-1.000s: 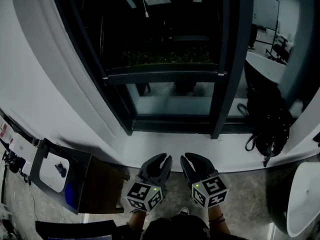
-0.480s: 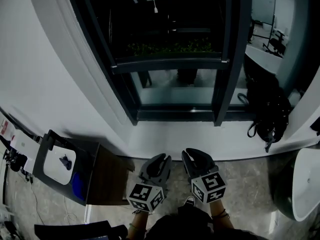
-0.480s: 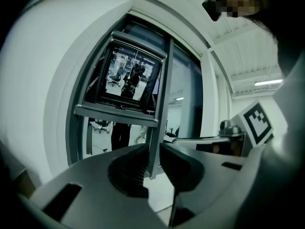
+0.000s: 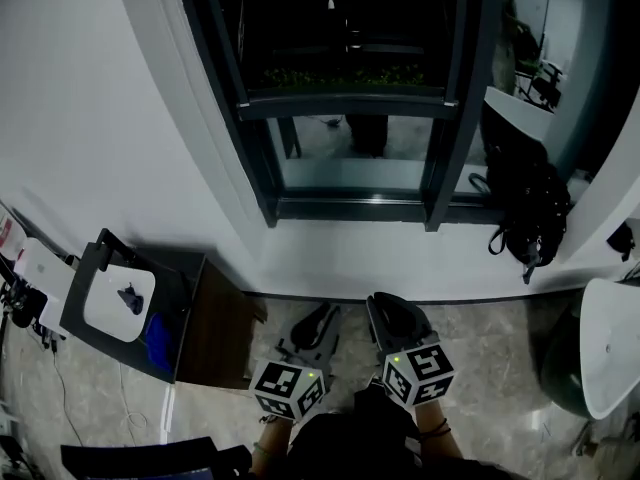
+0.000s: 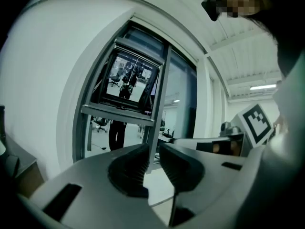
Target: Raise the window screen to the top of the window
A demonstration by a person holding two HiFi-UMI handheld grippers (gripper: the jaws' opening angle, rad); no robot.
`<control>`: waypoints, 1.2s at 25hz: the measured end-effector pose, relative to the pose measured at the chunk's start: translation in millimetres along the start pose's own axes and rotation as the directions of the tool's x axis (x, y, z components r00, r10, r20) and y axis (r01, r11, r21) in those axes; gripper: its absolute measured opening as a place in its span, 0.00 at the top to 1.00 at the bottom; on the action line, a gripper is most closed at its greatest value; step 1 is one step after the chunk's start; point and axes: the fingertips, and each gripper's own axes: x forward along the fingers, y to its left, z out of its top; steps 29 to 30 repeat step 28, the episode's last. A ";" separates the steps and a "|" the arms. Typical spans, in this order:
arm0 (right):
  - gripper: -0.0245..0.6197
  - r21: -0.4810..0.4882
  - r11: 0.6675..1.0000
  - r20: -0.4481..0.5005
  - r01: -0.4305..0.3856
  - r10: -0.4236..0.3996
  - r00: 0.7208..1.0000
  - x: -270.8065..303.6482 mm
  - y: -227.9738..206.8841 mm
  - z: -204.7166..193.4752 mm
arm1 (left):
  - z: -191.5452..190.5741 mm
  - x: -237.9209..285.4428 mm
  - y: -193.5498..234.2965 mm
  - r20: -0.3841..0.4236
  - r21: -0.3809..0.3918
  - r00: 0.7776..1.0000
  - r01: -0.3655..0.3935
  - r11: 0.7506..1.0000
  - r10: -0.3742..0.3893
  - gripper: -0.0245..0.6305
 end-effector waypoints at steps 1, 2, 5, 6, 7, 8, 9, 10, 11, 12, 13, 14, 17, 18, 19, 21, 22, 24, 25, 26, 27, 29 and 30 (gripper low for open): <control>0.89 -0.001 1.000 -0.003 0.004 -0.004 1.000 -4.8 4.4 -3.0 | -2.3 -5.8 -2.6 -0.005 0.003 1.000 0.004 1.000 -0.004 0.86; 0.89 -0.002 1.000 -0.005 0.006 -0.006 1.000 -8.9 8.3 -4.9 | -3.7 -10.8 -5.1 -0.008 0.006 1.000 0.008 1.000 -0.008 0.86; 0.90 -0.015 1.000 -0.007 0.012 -0.013 1.000 -17.4 18.9 -6.2 | -4.0 -23.5 -10.0 -0.010 0.013 1.000 0.017 1.000 -0.017 0.86; 0.90 -0.018 1.000 -0.005 0.013 -0.013 1.000 -19.9 21.8 -5.7 | -3.3 -27.0 -11.3 -0.008 0.014 1.000 0.018 1.000 -0.018 0.86; 0.90 -0.020 1.000 -0.002 0.013 -0.013 1.000 -22.5 24.1 -4.9 | -2.3 -29.9 -13.1 -0.005 0.015 1.000 0.019 1.000 -0.019 0.86; 0.90 -0.021 1.000 0.002 0.012 -0.012 1.000 -25.5 25.7 -4.1 | -1.4 -32.4 -15.2 -0.001 0.016 1.000 0.020 1.000 -0.020 0.86; 0.90 -0.023 1.000 0.005 0.013 -0.012 1.000 -28.5 27.3 -3.9 | -0.9 -34.9 -17.3 0.004 0.017 1.000 0.021 1.000 -0.021 0.86; 0.90 -0.025 1.000 0.007 0.013 -0.013 1.000 -31.3 29.1 -4.5 | -1.0 -37.6 -19.1 0.008 0.018 1.000 0.022 1.000 -0.022 0.86; 0.90 -0.029 0.999 0.008 0.015 -0.014 1.000 -33.8 31.4 -5.8 | -1.7 -40.5 -20.3 0.012 0.019 1.000 0.024 1.000 -0.024 0.86; 0.90 -0.032 0.999 0.008 0.016 -0.016 1.000 -36.0 33.7 -7.3 | -2.8 -43.1 -21.1 0.015 0.019 1.000 0.027 0.999 -0.027 0.86; 0.90 -0.035 0.999 0.009 0.018 -0.018 1.000 -38.1 35.5 -8.8 | -4.0 -45.1 -22.0 0.016 0.019 0.999 0.030 0.999 -0.030 0.86; 0.90 -0.038 0.999 0.008 0.021 -0.020 1.000 -40.1 36.6 -10.0 | -5.1 -46.5 -23.1 0.017 0.019 0.999 0.033 0.999 -0.033 0.86; 0.90 -0.043 0.999 0.007 0.028 -0.027 1.000 -46.3 35.9 -10.7 | -6.1 -47.0 -28.4 0.017 0.021 0.999 0.041 0.999 -0.042 0.86; 0.90 -0.045 0.999 0.006 0.030 -0.029 1.000 -47.8 35.0 -10.2 | -5.8 -46.4 -30.0 0.017 0.022 0.999 0.043 0.999 -0.044 0.86; 0.90 -0.047 0.998 0.006 0.032 -0.031 0.999 -48.9 34.2 -9.5 | -5.4 -45.9 -31.2 0.017 0.022 0.999 0.045 0.999 -0.045 0.86; 0.90 -0.049 0.998 0.006 0.034 -0.034 0.999 -50.2 33.6 -8.7 | -4.8 -45.8 -32.4 0.018 0.022 0.999 0.047 0.999 -0.047 0.86; 0.90 -0.050 0.998 0.006 0.035 -0.034 0.999 -50.7 33.9 -8.7 | -4.9 -46.4 -32.8 0.019 0.022 0.999 0.048 0.999 -0.048 0.86; 0.90 -0.052 0.998 0.006 0.035 -0.034 0.999 -52.1 34.3 -9.4 | -6.4 -47.5 -34.3 0.019 0.022 0.999 0.049 0.999 -0.049 0.86; 0.90 -0.052 0.998 0.007 0.035 -0.034 0.999 -52.9 34.3 -10.0 | -7.6 -47.8 -35.1 0.018 0.022 0.999 0.049 0.999 -0.049 0.86; 0.90 -0.053 0.998 0.007 0.034 -0.034 0.999 -53.7 34.4 -10.7 | -8.9 -48.1 -36.0 0.016 0.022 0.999 0.049 0.999 -0.049 0.86; 0.90 -0.054 0.998 0.008 0.034 -0.034 0.999 -54.5 34.5 -11.4 | -10.2 -48.5 -36.7 0.015 0.022 0.999 0.049 0.999 -0.049 0.86; 0.90 -0.054 0.998 0.008 0.034 -0.034 0.999 -55.2 34.7 -12.1 | -11.5 -48.9 -37.5 0.014 0.023 0.999 0.049 0.999 -0.049 0.86; 0.90 -0.054 0.998 0.008 0.034 -0.034 0.999 -55.2 34.7 -12.1 | -11.5 -48.9 -37.5 0.014 0.023 0.999 0.049 0.999 -0.049 0.86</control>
